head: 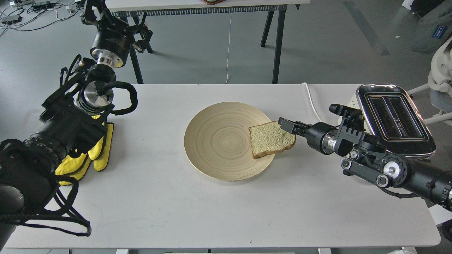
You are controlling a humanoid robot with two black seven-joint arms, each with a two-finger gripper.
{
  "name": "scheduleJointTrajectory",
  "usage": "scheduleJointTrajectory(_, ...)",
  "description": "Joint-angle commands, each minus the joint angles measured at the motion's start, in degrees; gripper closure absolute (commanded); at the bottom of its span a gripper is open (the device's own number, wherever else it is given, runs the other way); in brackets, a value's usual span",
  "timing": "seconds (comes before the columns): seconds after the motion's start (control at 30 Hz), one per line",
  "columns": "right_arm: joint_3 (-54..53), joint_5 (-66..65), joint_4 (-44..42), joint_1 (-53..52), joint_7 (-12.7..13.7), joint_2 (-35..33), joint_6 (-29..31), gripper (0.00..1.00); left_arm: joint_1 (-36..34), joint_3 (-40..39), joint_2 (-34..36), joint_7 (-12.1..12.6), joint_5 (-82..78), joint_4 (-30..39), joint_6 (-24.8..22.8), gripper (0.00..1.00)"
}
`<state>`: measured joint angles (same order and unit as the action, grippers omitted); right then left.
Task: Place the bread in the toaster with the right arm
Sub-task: 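Reach the right gripper down toward the bread slice in the bowl, then close the right gripper on the bread slice's edge and lift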
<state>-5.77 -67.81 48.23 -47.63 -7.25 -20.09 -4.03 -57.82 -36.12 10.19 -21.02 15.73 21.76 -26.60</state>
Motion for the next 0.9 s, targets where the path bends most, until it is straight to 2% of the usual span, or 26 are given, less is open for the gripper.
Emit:
scheduleJointTrajectory(0.0, -0.3, 0.1, -0.2, 1.2, 0.0, 0.3, -1.0, 0.25, 0.0, 0.0, -0.1, 0.0, 0.0, 0.0, 0.0, 0.0)
scheduleJointTrajectory(0.1, -0.3, 0.1, -0.4, 1.7, 0.0, 0.8, -1.3, 0.3, 0.0, 0.0, 0.0, 0.0, 0.0, 0.0, 0.1, 0.0)
scheduleJointTrajectory(0.23, -0.2, 0.1, -1.4, 1.7, 0.0, 1.8, -1.2, 0.43, 0.1, -0.1, -0.1, 0.0, 0.0, 0.0, 0.1, 0.0)
scheduleJointTrajectory(0.47, -0.2, 2.3, -1.3, 1.7, 0.0, 2.0, -1.2, 0.81, 0.0, -0.5, -0.1, 0.0, 0.0, 0.0, 0.2, 0.0)
scheduleJointTrajectory(0.53, -0.3, 3.6, -1.0, 1.5, 0.0, 2.1, -1.2, 0.88, 0.0, -0.6, -0.1, -0.1, 0.0, 0.0, 0.2, 0.0)
scheduleJointTrajectory(0.77, -4.1, 5.1, 3.5, -0.3, 0.0, 0.8, -0.5, 0.88, 0.0, -0.6, -0.1, -0.1, 0.0, 0.0, 0.3, 0.0)
scheduleJointTrajectory(0.87, -5.2, 5.1, 7.1, -3.5, 0.2, -3.8, -0.4, 0.88, 0.0, -0.6, -0.2, -0.1, 0.0, 0.0, 0.2, 0.0)
